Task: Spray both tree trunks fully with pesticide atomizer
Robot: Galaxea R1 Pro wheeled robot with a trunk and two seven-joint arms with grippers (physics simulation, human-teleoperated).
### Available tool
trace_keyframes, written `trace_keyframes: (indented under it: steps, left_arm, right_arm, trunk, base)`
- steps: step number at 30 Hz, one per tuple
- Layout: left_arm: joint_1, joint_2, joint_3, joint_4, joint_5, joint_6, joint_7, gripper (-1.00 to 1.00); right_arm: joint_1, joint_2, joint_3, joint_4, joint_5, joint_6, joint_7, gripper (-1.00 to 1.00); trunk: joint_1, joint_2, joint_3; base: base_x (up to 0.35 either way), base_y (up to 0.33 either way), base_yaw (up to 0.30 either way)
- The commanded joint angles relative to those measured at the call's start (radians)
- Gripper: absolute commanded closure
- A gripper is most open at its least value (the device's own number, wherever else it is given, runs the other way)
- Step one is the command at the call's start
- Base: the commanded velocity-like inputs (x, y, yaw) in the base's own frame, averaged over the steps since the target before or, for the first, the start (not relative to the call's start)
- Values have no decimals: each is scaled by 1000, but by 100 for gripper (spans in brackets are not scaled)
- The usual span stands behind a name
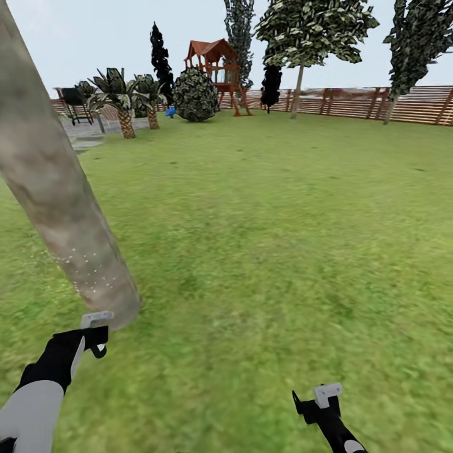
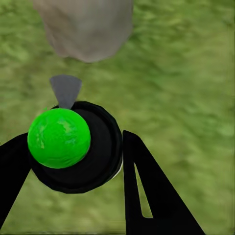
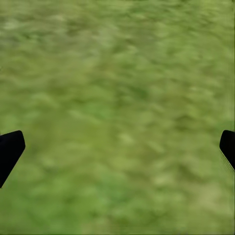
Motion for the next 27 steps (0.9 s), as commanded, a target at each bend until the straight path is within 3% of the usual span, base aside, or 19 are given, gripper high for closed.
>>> trace_keyframes:
  steps: [1,13,22,25,27]
  left_arm:
    - [-1,-1,5,-2,-11,4,-9,100]
    - [-1,-1,8,-2,-11,4,-8,100]
    - [-1,-2,10,-2,-11,4,-8,100]
    - [-2,-23,7,-3,-9,4,-9,100]
    - [-6,-25,-20,-3,-9,4,-10,100]
  right_arm:
    - [0,0,-9,0,6,-3,6,-100]
    - [0,0,-9,0,6,-3,6,-100]
    - [0,0,-9,0,6,-3,6,-100]
    - [0,0,-9,-1,6,-4,4,-100]
    - [0,0,-9,-1,6,-3,4,-100]
  trunk:
    - [0,0,-1]
    - [0,0,-1]
    - [0,0,-1]
    - [0,0,-1]
    - [0,0,-1]
  base:
    - [16,-268,276]
    - [5,-271,276]
    - [123,-257,265]
    - [260,-124,11]
    - [94,-44,1]
